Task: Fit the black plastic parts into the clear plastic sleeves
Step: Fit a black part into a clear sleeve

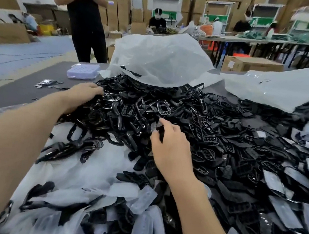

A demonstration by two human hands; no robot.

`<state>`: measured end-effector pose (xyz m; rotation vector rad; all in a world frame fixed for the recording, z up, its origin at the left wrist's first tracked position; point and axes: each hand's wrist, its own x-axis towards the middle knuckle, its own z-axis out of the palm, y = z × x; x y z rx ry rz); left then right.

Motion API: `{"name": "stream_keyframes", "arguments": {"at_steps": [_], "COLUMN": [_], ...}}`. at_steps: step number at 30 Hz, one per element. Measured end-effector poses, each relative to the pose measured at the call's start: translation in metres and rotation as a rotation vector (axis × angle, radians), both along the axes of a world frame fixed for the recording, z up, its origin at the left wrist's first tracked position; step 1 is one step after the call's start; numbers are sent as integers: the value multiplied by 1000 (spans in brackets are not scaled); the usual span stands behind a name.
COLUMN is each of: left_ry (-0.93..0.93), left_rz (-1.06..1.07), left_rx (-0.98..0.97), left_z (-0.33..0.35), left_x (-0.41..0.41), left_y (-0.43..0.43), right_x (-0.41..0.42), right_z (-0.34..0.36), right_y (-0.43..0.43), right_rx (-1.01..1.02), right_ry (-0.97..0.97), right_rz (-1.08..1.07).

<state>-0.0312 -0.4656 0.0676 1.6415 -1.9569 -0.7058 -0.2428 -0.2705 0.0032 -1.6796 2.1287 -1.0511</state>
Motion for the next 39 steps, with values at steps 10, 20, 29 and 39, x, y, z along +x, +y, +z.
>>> {"name": "stream_keyframes", "arguments": {"at_steps": [10,20,29,39], "left_ry": [-39,-208,-522,-227], "left_rz": [-469,-383,-229,-530], "left_rx": [-147,-393,-735,-654], "left_z": [-8,-1,16,-2], "left_x": [-45,-41,-32,-53], "left_y": [79,151,214,271], "right_x": [4,2,4,-7], "right_z": [10,15,16,16], "right_y": [6,42,107,130], "right_rx": [-53,-75,-160,-210], "right_ry": [-348,-444,-548,-834], "right_rz": [27,78,159,258]}}
